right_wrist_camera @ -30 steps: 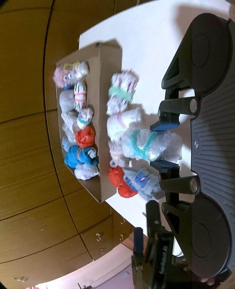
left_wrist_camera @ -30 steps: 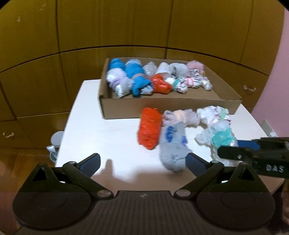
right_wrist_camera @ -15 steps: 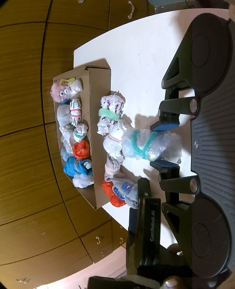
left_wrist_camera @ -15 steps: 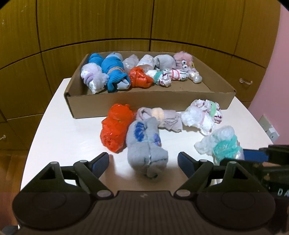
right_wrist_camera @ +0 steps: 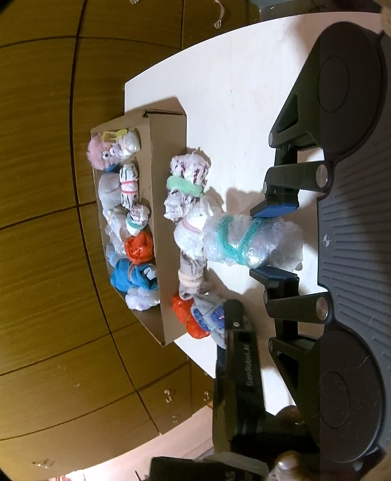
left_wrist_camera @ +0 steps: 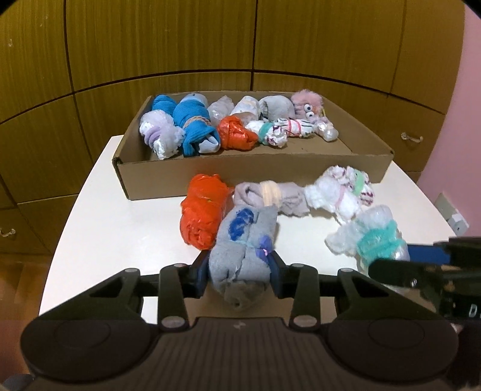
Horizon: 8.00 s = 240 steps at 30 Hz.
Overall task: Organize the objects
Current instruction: 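Carry both rolls into the tray and lower them beside the blue socks, then open both tools to release the two rolls in the tray, then withdraw both tools from the tray back over the pile, then grasp the red-bagged roll with left tool while right tool grasps white floral teal-banded roll, then carry both rolls into the tray and lower them beside the striped roll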
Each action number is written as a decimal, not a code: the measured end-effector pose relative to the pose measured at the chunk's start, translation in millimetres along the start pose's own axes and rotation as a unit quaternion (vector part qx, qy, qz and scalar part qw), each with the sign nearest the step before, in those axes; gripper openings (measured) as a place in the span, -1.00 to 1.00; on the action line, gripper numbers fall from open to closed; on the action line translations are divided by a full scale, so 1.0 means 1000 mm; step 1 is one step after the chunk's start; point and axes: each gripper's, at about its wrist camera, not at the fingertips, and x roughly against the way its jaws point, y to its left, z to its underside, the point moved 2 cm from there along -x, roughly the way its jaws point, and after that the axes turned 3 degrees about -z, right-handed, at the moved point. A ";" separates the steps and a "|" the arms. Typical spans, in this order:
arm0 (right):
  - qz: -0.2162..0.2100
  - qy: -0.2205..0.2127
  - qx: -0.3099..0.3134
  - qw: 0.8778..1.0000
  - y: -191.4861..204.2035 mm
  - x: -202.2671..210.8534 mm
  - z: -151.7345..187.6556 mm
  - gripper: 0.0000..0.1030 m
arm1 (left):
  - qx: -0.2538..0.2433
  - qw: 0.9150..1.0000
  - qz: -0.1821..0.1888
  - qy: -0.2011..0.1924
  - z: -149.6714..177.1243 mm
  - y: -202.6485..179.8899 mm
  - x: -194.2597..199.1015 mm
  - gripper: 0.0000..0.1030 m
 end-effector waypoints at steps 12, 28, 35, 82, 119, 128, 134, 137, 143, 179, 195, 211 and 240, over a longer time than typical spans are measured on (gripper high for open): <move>-0.018 -0.018 -0.005 1.000 0.008 0.020 -0.014 -0.19 | 0.000 1.000 0.022 -0.015 -0.007 0.008 0.033 -0.30; -0.037 -0.050 0.043 0.997 0.018 0.011 -0.117 -0.19 | -0.013 0.998 -0.004 -0.058 -0.112 0.050 0.018 -0.30; -0.051 -0.027 0.069 0.996 0.028 -0.041 -0.146 -0.19 | -0.015 0.999 0.009 -0.028 -0.131 0.060 -0.027 -0.30; -0.065 0.089 0.115 0.987 0.049 -0.153 -0.141 -0.09 | -0.084 0.996 -0.030 -0.024 -0.085 0.057 -0.025 0.20; 0.014 0.044 0.077 0.996 0.027 -0.085 -0.149 0.56 | -0.036 0.999 -0.037 0.011 -0.102 0.043 -0.012 0.74; 0.023 0.026 0.058 0.998 0.016 -0.065 -0.144 0.66 | -0.018 0.999 -0.040 0.002 -0.098 0.047 -0.002 0.81; 0.035 -0.005 0.029 0.999 -0.004 -0.030 -0.116 0.67 | -0.037 0.998 -0.048 -0.030 -0.073 0.046 0.013 0.81; 0.041 -0.020 0.017 0.999 -0.017 -0.013 -0.089 0.68 | -0.037 0.998 -0.038 -0.041 -0.060 0.041 0.014 0.81; 0.066 -0.015 0.009 0.998 -0.042 -0.009 -0.045 0.68 | -0.035 0.999 -0.027 -0.015 -0.045 0.030 -0.009 0.65; 0.079 -0.040 -0.052 0.995 -0.063 -0.022 -0.045 0.21 | -0.052 0.999 -0.002 -0.008 -0.037 0.033 -0.020 -0.47; 0.065 -0.079 0.007 0.995 -0.055 0.022 -0.092 0.21 | -0.057 0.997 0.038 -0.047 -0.096 0.004 0.018 -0.47; 0.047 -0.014 0.080 0.996 -0.086 -0.047 -0.159 0.21 | -0.089 0.991 0.090 0.031 -0.142 -0.059 -0.091 -0.47; 0.037 0.104 0.260 0.959 -0.087 -0.122 -0.154 0.30 | -0.072 0.991 0.084 0.070 -0.157 -0.058 -0.132 -0.36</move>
